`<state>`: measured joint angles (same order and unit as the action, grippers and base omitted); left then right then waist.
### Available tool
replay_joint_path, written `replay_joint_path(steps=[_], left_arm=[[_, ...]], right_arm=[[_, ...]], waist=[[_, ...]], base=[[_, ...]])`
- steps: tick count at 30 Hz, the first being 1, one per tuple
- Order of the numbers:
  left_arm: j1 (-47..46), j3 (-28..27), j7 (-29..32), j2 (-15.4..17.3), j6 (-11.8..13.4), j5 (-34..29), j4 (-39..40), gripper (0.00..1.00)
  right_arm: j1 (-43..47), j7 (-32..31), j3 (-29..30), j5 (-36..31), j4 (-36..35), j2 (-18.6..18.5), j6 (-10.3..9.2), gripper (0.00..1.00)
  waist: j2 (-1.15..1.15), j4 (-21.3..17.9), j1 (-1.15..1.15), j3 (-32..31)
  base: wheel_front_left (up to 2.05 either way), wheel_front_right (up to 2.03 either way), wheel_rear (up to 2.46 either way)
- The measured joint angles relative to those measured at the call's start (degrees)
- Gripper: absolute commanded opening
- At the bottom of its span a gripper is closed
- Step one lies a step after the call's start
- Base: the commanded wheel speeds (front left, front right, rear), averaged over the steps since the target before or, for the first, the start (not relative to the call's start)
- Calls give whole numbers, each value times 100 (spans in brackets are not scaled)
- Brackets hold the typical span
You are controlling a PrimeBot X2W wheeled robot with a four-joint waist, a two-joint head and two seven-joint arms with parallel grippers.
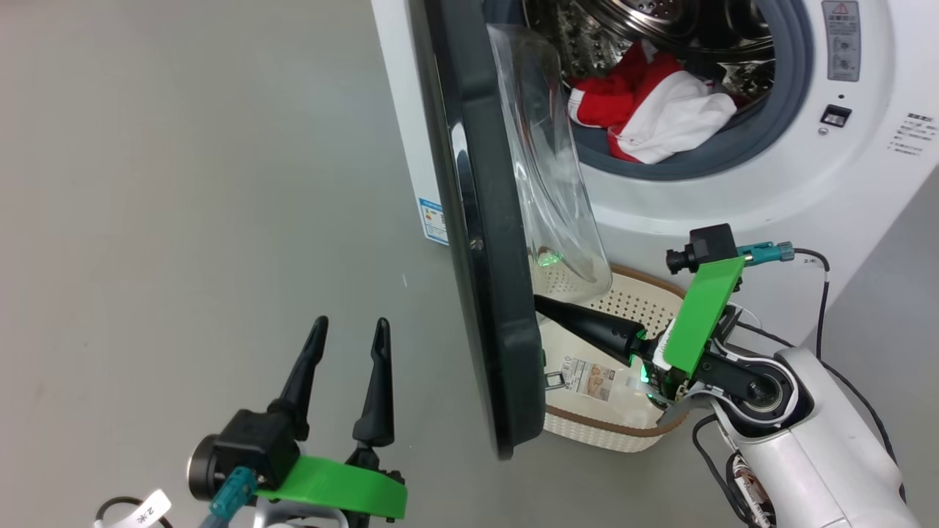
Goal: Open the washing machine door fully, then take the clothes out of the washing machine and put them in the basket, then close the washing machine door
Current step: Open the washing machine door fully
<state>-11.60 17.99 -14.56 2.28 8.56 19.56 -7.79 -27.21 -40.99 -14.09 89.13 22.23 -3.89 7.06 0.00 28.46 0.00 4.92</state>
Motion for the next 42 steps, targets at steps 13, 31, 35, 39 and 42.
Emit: replay_joint_path(steps=[13,31,35,39,42], left_arm=[[3,2,0,0,4,9,46,100],[109,-2,0,1,23,10,119,100],[109,-2,0,1,22,18,114,100],[109,7,0,7,21,-15,97,100],[109,1,1,10,2,-59,104,100]], right_arm=[[2,93,-365,115,-4,1,0,0],[-4,513,-516,-3,-3,-44,0,19],[3,855,-519,-381,-276,-145,0,100],[88,1299,-543,-925,-691,-233,0,100],[300,1680,-621,-1517,-1014,-376,0,100]], waist=[[0,259,0,34],[0,254,0,-1],[0,247,0,-13],[0,234,0,-38],[0,226,0,-53]], base=[[0,0,0],[0,0,0],[0,0,0],[0,0,0],[0,0,0]])
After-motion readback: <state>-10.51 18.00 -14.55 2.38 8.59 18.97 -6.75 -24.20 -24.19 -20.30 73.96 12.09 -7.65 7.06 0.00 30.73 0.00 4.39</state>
